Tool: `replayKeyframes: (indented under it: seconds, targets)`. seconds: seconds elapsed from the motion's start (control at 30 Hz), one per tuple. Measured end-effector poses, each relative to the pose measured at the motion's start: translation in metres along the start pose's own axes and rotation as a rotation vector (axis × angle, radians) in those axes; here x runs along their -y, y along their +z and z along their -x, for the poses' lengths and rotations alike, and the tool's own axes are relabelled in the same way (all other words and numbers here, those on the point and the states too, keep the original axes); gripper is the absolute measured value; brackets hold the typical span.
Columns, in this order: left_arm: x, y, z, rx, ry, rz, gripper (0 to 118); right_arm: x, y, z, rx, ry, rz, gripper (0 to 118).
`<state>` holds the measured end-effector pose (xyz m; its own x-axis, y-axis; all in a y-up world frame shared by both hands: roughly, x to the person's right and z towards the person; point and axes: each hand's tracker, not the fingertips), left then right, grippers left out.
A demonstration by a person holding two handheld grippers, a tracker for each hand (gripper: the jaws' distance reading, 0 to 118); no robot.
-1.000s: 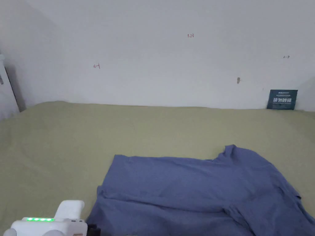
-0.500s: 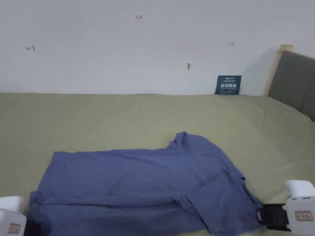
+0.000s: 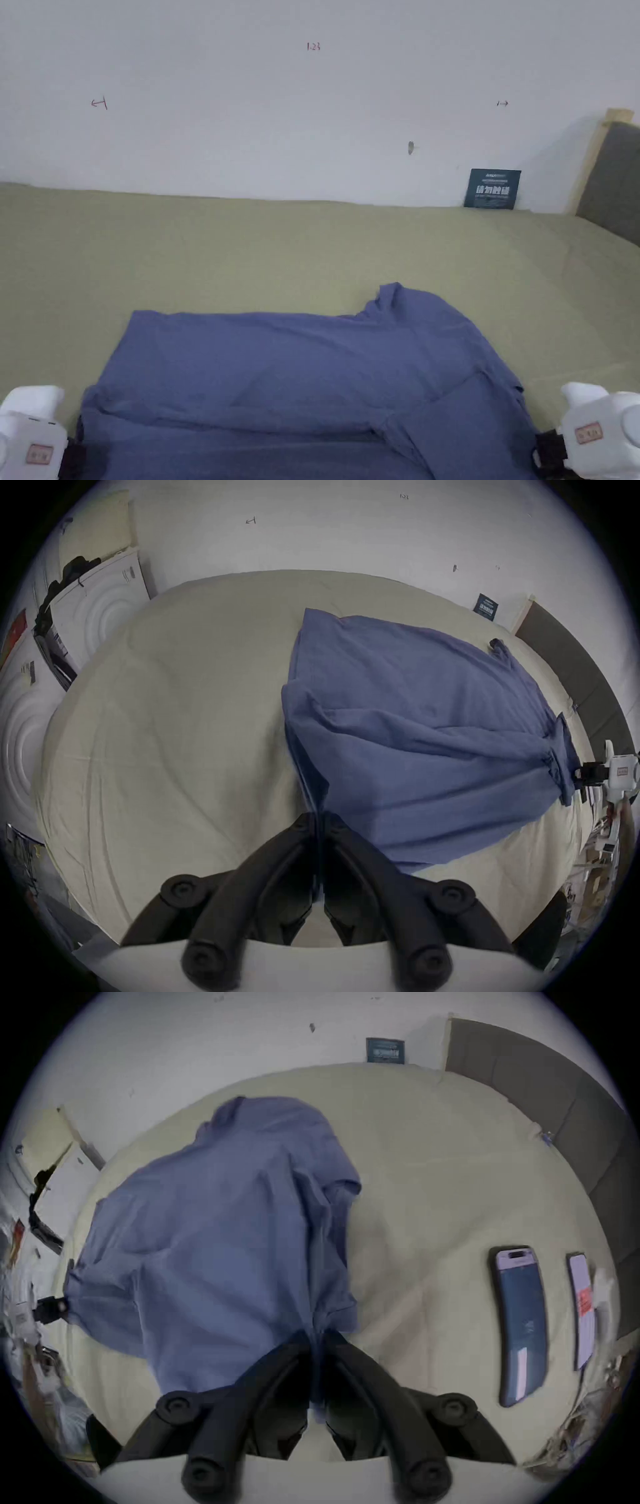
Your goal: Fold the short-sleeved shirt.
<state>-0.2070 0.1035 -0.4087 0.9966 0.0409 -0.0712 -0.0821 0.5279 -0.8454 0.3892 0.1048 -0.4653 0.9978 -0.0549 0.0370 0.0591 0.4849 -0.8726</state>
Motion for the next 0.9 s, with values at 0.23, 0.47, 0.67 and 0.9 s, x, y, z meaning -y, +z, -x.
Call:
replayKeyframes:
  seconds: [0.23,0.47,0.67,0.9]
  targets:
    - [-0.005,0.024,0.012,0.057,-0.002,-0.029,5,0.010,0.049,-0.001,-0.105,-0.002,-0.051,6]
    - [0.024,0.072,0.028,0.134,0.037,-0.044,5,0.053,0.107,-0.010,-0.139,-0.016,-0.067,6]
    - [0.073,0.106,0.047,0.146,0.071,-0.037,5,0.100,0.135,-0.027,-0.199,-0.103,-0.050,6]
    - [0.142,0.095,0.045,0.143,0.088,0.089,5,0.165,0.121,-0.040,-0.177,-0.163,0.057,6]
